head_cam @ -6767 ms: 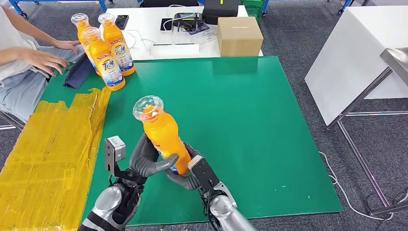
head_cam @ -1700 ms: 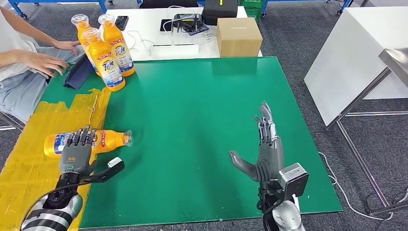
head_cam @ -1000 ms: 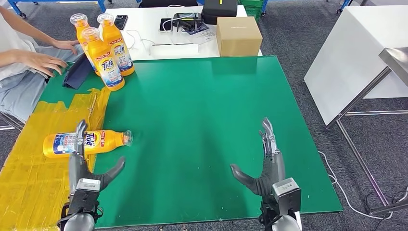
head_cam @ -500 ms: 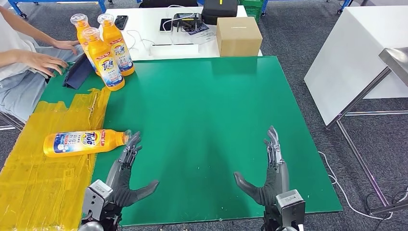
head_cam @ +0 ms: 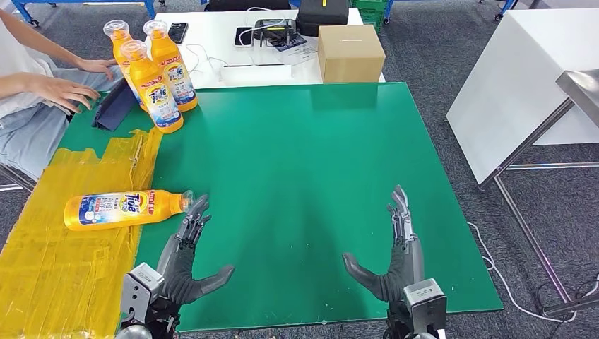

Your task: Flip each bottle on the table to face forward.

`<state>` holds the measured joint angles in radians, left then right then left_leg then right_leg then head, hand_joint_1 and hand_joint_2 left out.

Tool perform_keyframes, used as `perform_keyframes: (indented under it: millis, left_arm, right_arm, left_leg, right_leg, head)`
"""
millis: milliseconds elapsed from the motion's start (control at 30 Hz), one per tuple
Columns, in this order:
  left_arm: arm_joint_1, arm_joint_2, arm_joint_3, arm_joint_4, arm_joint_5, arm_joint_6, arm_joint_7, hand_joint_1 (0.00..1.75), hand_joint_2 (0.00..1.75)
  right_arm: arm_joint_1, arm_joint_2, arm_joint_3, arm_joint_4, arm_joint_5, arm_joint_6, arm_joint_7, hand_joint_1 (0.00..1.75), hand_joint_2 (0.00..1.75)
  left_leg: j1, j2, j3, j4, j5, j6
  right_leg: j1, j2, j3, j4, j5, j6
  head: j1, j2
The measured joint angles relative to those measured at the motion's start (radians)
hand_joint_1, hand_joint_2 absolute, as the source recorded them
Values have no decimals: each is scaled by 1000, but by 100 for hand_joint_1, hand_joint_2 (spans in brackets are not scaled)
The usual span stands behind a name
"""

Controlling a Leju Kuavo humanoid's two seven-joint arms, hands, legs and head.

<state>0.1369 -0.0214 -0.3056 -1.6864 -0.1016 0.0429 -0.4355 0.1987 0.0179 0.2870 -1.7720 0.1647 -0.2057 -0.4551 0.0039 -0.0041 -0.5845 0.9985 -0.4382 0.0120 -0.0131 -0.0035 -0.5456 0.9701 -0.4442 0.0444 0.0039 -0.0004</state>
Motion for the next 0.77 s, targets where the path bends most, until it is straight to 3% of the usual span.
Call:
perform_keyframes:
  millis: [767]
  left_arm:
    - [0, 0, 0, 0, -9, 10, -9, 0, 175]
  right_arm:
    - [0, 0, 0, 0, 1, 8, -4, 0, 175]
  left_leg:
    - [0, 0, 0, 0, 0, 0]
  right_leg:
    - [0, 0, 0, 0, 0, 0]
  head:
    - [0, 0]
